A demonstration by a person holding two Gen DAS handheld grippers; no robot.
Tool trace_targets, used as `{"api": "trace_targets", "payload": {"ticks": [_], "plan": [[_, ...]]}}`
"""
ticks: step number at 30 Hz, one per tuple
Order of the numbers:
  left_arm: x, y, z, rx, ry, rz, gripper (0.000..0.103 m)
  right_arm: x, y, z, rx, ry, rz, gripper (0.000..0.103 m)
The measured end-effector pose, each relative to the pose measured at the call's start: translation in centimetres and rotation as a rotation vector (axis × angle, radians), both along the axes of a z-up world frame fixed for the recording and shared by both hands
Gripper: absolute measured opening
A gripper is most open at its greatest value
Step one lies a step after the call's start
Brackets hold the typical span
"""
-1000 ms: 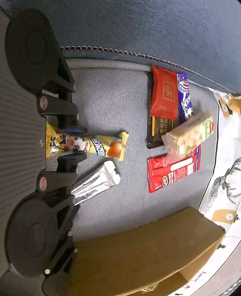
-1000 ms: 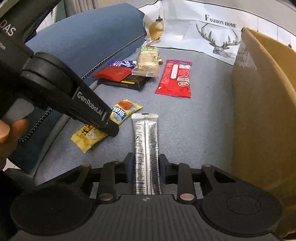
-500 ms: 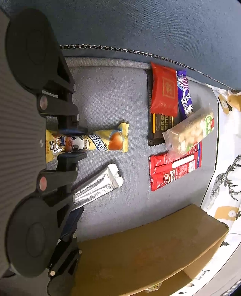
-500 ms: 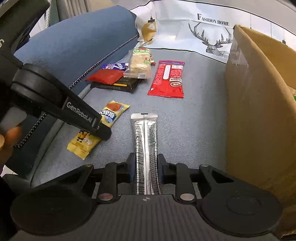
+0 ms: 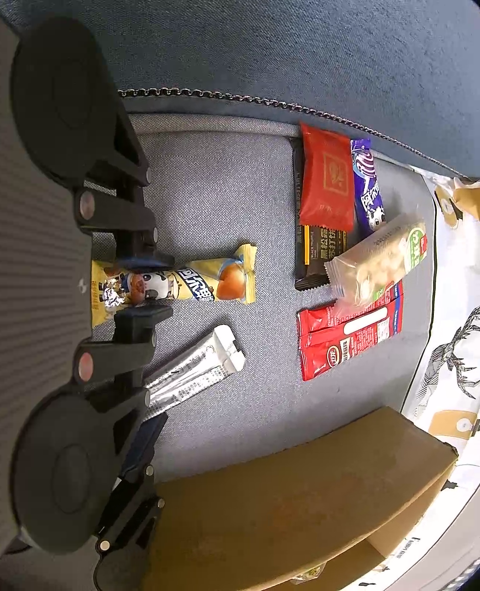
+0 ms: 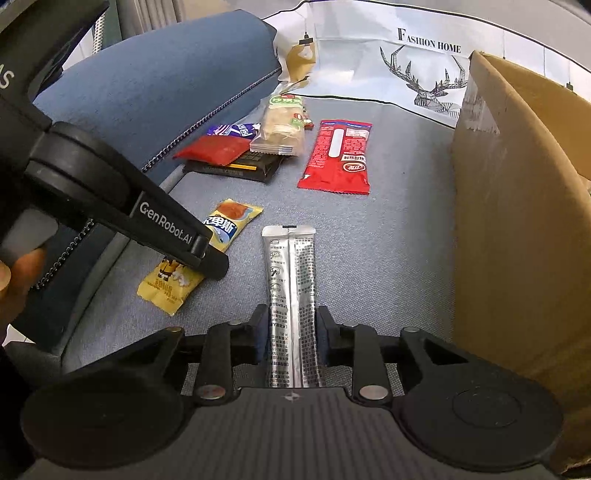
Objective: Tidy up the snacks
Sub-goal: 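Hold the yellow snack stick in left tool while right tool holds the silver foil bar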
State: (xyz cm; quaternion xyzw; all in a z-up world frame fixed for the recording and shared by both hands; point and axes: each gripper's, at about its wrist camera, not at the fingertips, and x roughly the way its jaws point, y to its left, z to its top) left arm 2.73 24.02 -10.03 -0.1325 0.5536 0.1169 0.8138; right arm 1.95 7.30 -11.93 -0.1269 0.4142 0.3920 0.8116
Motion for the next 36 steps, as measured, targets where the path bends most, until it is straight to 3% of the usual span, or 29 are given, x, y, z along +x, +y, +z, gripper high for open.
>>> {"api": "trace_targets", "payload": {"ticks": [25,28,36], "plan": [[0.0,-0.2,0.0,0.014,-0.002,-0.025,0.027,-0.2,0.0,0.1,-0.006,-0.025,0.003,0.027],[0.0,-0.2,0.1,0.022,-0.006,-0.022,0.015,-0.3,0.0,0.1,-0.007,-0.037,-0.002,0.024],[-0.8,-0.2,1.8,0.028,-0.085,-0.002,0.014,-1.2,-0.3,1.2,0.019,-0.117,0.004,0.021]]}}
